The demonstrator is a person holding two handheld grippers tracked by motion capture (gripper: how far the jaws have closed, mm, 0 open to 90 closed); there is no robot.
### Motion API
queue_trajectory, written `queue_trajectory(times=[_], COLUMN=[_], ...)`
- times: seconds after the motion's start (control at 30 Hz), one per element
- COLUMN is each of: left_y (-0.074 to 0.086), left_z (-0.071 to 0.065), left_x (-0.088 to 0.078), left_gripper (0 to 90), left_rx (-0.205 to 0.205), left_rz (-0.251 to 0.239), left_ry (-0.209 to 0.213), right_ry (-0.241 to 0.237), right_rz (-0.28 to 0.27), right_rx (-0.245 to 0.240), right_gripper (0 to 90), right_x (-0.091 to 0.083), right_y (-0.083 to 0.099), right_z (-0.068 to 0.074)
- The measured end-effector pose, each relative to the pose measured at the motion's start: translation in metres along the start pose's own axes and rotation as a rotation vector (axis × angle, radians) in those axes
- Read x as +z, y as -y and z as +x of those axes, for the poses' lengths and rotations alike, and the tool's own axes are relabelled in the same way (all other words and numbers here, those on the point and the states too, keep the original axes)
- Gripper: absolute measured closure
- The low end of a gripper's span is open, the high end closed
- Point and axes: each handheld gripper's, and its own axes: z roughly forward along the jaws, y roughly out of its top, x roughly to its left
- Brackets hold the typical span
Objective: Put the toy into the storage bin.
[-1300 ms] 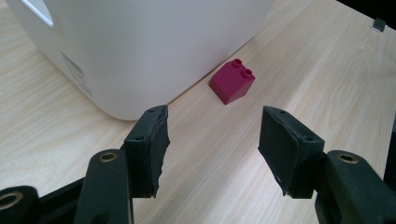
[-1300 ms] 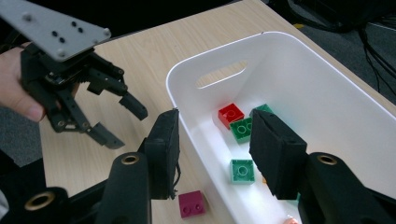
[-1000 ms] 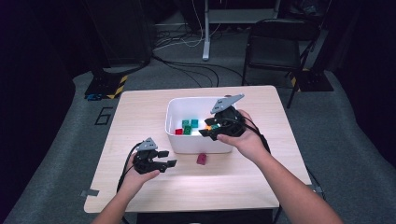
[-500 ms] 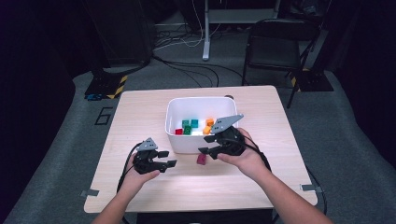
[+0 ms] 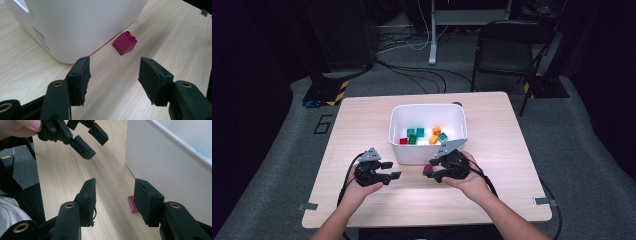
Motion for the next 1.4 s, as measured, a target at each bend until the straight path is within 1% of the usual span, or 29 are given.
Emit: queue_trajectory(times=[0.1,0.2,0.23,0.27,0.33,0.4,0.57,0.6,0.73,0.77,0.83,0.87,0.9,1.0,1.07,1.1,1.13,1.17,1.23,1.27,1.3,1.4], left_y=[0.000,0.000,0.000,0.000,0.000,0.000,0.000,0.000,0.000,0.000,0.000,0.001,0.000,0.000,0.001,0.001,0.001,0.001,0.000,0.001,0.001,0.000], left_z=[0.000,0.000,0.000,0.000,0.000,0.000,0.000,0.000,0.001,0.001,0.001,0.000,0.001,0.001,0.001,0.001,0.001,0.001,0.001,0.001,0.001,0.001], left_x=[0.000,0.000,0.000,0.000,0.000,0.000,0.000,0.000,0.000,0.000,0.000,0.000,0.000,0.000,0.000,0.000,0.000,0.000,0.000,0.000,0.000,0.000], left_gripper=[42.4,42.3,42.4,42.4,42.4,42.4,42.4,42.4,42.3,42.4,42.4,42.3,42.4,42.4,42.4,42.4,42.3,42.4,42.4,42.4,42.4,42.4], left_rx=[0.004,0.004,0.003,0.004,0.004,0.001,0.005,0.003,0.001,-0.001,0.000,-0.005,0.001,0.004,0.001,-0.001,0.003,0.002,0.004,0.002,0.002,0.001], left_rz=[-0.007,-0.006,-0.006,-0.007,-0.006,-0.007,0.001,0.001,0.000,0.000,0.000,0.000,0.002,0.004,0.004,0.003,0.003,0.002,0.003,0.002,0.002,0.001], left_ry=[-0.004,-0.005,-0.005,-0.004,-0.005,-0.005,-0.003,-0.001,-0.002,-0.003,-0.003,-0.002,-0.001,-0.002,-0.002,-0.003,-0.004,-0.003,-0.003,-0.003,-0.003,-0.003], right_ry=[0.002,0.016,0.020,0.020,0.022,0.036,0.061,0.061,0.066,0.066,0.064,0.065,0.066,0.072,0.065,0.064,0.063,0.063,0.062,0.059,0.059,0.054], right_rz=[0.003,0.008,0.008,0.008,0.017,0.028,0.037,0.039,0.055,0.057,0.063,0.060,0.063,0.058,0.056,0.057,0.054,0.059,0.057,0.063,0.065,0.071], right_rx=[0.005,0.010,0.022,0.013,0.021,0.011,-0.004,0.004,0.004,-0.005,0.004,0.012,-0.002,0.008,0.001,0.014,0.003,0.016,0.008,0.020,0.007,0.013], right_gripper=[51.8,51.8,51.8,51.8,51.6,51.1,49.2,49.1,47.9,47.4,47.0,46.8,46.6,46.5,46.5,46.6,46.5,46.4,46.1,46.1,46.1,46.2], right_x=[0.009,0.019,0.022,0.024,0.030,0.035,0.047,0.049,0.060,0.062,0.065,0.067,0.068,0.071,0.072,0.072,0.073,0.073,0.073,0.073,0.073,0.071], right_y=[0.008,0.016,0.018,0.020,0.024,0.027,0.032,0.034,0.037,0.037,0.037,0.037,0.037,0.037,0.037,0.037,0.037,0.037,0.037,0.037,0.037,0.037], right_z=[-0.001,-0.003,-0.003,-0.004,-0.004,-0.004,-0.008,-0.008,-0.010,-0.011,-0.012,-0.012,-0.014,-0.015,-0.016,-0.015,-0.017,-0.016,-0.016,-0.014,-0.014,-0.010])
